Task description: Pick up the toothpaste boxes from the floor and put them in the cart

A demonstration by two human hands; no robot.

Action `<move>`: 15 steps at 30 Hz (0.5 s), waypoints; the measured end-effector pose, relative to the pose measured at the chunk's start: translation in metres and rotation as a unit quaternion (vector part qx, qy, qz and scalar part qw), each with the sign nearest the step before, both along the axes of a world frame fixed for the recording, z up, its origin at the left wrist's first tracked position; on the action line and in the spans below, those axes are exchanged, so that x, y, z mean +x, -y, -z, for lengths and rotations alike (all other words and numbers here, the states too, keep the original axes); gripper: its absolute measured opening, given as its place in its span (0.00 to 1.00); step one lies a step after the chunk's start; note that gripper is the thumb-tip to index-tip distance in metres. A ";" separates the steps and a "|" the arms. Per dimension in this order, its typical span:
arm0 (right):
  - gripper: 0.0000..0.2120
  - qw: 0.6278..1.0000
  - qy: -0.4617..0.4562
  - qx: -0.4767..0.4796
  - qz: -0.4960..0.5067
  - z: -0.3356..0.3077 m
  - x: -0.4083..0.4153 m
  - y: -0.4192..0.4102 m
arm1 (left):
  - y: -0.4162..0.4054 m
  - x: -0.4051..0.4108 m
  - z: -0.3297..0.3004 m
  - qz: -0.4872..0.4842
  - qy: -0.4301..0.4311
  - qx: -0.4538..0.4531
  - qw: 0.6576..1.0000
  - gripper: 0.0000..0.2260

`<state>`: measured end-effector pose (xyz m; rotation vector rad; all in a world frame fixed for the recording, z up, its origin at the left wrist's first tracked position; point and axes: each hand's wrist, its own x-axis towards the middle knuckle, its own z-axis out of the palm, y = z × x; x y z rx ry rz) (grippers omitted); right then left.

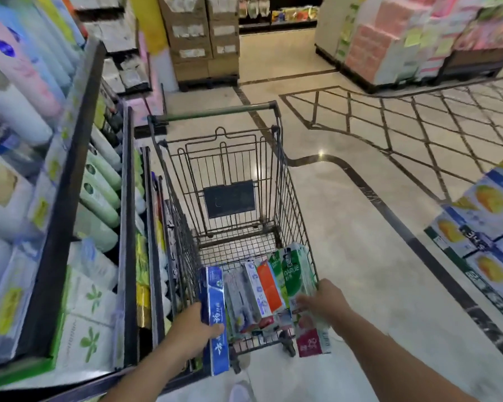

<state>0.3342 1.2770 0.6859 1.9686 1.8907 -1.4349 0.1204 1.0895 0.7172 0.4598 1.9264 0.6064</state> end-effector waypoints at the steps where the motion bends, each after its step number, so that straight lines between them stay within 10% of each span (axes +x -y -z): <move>1: 0.14 1.000 0.010 0.001 -0.005 0.004 -0.007 -0.006 | -0.005 -0.004 0.007 -0.006 0.008 -0.007 1.000 0.12; 15: 0.12 0.988 0.069 -0.041 -0.133 0.100 -0.072 -0.073 | -0.027 -0.020 0.094 -0.106 0.078 -0.073 0.989 0.11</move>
